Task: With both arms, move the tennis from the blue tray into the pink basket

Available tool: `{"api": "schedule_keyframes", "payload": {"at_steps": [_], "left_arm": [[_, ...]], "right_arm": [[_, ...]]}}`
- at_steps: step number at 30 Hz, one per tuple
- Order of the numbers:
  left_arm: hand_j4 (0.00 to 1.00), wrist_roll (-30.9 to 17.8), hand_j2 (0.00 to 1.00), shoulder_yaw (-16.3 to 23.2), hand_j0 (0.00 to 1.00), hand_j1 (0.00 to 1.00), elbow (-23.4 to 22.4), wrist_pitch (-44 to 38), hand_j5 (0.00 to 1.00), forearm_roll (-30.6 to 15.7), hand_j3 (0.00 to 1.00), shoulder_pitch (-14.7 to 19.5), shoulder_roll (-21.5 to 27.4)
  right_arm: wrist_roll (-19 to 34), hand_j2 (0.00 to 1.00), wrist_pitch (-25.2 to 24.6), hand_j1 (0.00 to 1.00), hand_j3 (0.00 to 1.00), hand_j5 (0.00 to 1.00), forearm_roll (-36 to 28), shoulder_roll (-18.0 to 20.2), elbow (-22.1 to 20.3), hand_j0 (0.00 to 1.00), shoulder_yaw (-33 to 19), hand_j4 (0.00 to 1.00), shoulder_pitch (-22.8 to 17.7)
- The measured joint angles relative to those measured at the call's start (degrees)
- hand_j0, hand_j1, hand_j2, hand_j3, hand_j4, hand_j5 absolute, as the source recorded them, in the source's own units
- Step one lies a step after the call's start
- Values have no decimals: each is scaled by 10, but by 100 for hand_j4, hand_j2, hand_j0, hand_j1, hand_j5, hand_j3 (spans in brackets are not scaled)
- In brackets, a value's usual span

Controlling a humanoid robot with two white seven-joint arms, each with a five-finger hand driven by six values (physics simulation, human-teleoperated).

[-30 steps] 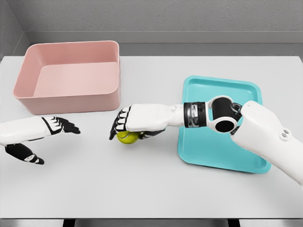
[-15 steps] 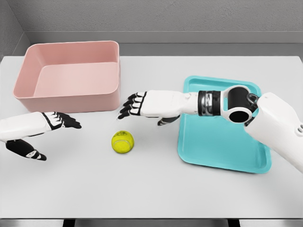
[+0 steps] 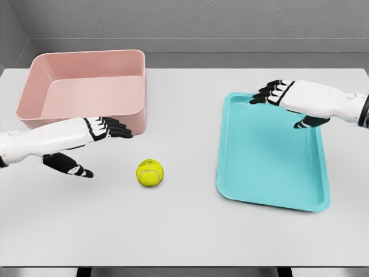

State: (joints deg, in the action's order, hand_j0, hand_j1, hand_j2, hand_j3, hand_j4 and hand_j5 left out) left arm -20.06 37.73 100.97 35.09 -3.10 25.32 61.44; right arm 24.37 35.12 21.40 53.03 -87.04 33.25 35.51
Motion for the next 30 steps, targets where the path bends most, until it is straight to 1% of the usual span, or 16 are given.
{"api": "schedule_keyframes", "payload": {"at_steps": [5,7,11,13,16,19,20,21,23,24,26,29,30], "left_arm": [[100,-3,100,4,100,100,-1,0,100,31,100,4,-32],[100,-3,100,5,100,100,-2,0,100,42,100,11,-38],[100,-1,100,5,100,100,-3,0,100,79,100,19,-44],[100,0,100,5,100,100,-6,0,100,88,100,21,-51],[100,-1,100,5,100,100,-9,0,100,106,100,39,-70],[100,-2,100,6,100,100,-16,0,100,117,100,40,-82],[100,-2,100,12,100,100,-20,0,100,117,100,54,-84],[100,-2,100,25,100,100,-24,0,100,116,100,77,-86],[100,-2,100,54,100,100,-40,0,100,114,100,98,-96],[100,-2,100,68,100,100,-49,0,100,108,100,106,-99],[100,-2,100,104,100,100,-67,0,100,89,100,134,-103],[100,-3,100,146,100,100,-89,0,100,61,100,141,-105],[100,-3,100,162,100,100,-96,0,100,49,100,163,-105]], "right_arm": [[12,100,0,100,100,100,0,3,11,100,-6,100,-7],[18,100,0,100,100,100,0,2,17,100,-6,100,-8],[22,100,0,100,100,100,0,1,24,100,-5,100,-6],[23,100,0,100,100,100,0,1,31,100,-5,100,-5],[25,100,0,100,100,100,-1,1,38,100,-4,100,-6],[30,100,0,100,100,100,-1,1,40,100,-4,100,-4],[31,100,0,100,100,100,-1,0,41,100,-4,100,-4],[32,100,0,100,100,100,-1,-1,41,100,-4,100,-1],[34,100,0,100,100,100,0,-2,40,100,-4,100,-4],[35,100,0,100,100,100,0,-2,39,100,-4,100,-3],[41,100,0,100,100,100,1,-5,39,100,-3,100,-2],[48,100,0,100,100,100,1,-11,39,100,-3,100,-2],[49,100,0,100,100,100,2,-12,39,100,-3,100,-2]]}}
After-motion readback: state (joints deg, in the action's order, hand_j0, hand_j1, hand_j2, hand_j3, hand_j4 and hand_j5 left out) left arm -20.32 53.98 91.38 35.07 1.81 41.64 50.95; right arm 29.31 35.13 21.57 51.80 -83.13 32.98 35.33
